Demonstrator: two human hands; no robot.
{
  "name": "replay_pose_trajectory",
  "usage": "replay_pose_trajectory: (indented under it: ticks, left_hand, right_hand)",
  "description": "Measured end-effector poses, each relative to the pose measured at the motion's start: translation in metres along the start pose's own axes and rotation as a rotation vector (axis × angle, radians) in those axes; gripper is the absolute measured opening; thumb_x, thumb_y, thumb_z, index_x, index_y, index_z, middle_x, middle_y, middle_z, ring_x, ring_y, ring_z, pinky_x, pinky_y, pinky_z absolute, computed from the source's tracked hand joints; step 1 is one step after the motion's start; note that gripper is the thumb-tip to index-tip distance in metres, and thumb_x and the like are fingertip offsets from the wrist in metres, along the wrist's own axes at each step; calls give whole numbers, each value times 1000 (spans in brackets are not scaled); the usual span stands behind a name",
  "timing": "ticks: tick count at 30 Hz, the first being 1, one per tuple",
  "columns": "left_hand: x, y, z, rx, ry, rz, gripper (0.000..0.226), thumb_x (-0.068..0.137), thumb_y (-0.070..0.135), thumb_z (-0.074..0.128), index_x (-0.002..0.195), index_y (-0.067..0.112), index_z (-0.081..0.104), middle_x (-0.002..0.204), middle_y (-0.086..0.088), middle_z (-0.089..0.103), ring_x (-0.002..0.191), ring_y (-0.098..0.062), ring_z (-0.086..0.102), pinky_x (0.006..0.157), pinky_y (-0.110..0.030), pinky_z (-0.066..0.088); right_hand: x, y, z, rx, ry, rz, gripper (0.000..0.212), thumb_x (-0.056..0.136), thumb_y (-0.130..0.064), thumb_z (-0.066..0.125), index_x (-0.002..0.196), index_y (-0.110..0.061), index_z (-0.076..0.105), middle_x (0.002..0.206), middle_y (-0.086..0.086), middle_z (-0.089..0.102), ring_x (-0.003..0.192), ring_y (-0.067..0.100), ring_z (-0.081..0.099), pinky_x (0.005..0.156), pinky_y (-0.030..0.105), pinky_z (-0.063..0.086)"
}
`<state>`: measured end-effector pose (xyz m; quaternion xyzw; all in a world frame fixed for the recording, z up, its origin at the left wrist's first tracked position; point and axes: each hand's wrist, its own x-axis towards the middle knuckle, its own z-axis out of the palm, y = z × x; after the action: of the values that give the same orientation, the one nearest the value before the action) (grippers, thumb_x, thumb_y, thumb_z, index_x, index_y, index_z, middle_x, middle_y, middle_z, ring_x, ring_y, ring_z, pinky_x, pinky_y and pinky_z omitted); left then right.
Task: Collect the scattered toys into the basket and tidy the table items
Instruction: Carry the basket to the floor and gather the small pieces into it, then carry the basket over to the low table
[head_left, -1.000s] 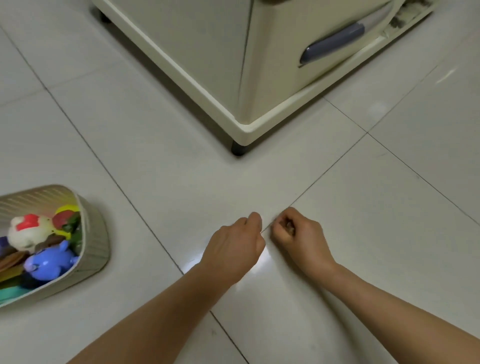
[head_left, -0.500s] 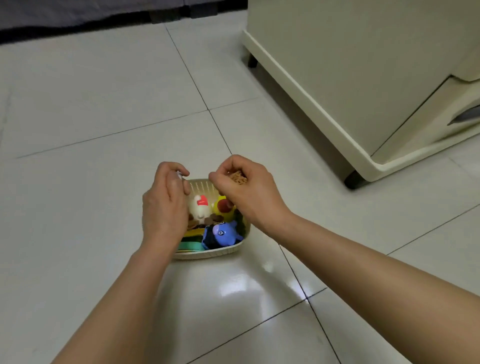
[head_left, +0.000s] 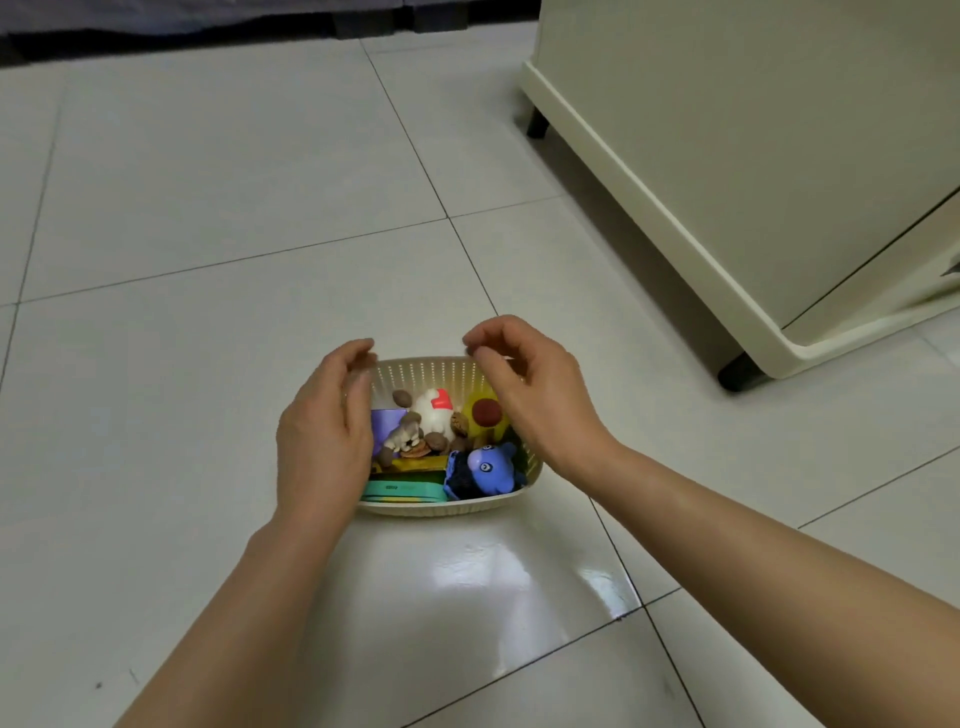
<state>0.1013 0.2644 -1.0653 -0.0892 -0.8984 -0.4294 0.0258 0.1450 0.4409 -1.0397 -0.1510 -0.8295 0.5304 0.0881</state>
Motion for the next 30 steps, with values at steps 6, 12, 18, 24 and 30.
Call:
replay_pose_trajectory:
  ticks: [6,12,18,24,30]
  left_hand:
    - [-4,-23,2,206,-147,-112,56,94,6,34,147,25,30,128,-6,57,100,-19,51,82,-26,36]
    - [-4,-22,7,305,-119,-90,62,89,10,31,147,32,27,102,1,56,90,-17,48,79,-27,34]
    - [8,-27,10,506,-154,-175,78,83,0,40,148,37,18,93,-3,57,81,-24,50,77,-32,31]
    - [4,-1,-10,561,-384,-226,84,82,3,50,151,30,10,103,-11,58,87,-28,52,75,-31,31]
    - [-43,91,-83,613,-541,-263,81,89,7,47,150,30,-1,109,-7,56,80,-15,42,74,-29,34]
  right_hand:
    - [-28,38,-14,-511,-57,0,55,95,-14,37,147,-22,22,128,6,52,111,26,54,87,28,40]
    - [-29,47,-5,-585,-130,114,67,88,-5,41,147,-20,13,83,4,57,76,29,57,69,36,45]
    - [-18,48,9,-595,-121,250,45,87,-1,40,129,-16,31,66,-8,38,68,25,47,61,31,35]
    - [-18,20,1,-528,-174,362,46,83,2,42,127,-10,35,71,-2,40,72,26,46,63,33,34]
    - [-90,-63,-60,-440,-158,506,41,81,1,40,119,-16,39,69,0,48,68,27,53,58,36,47]
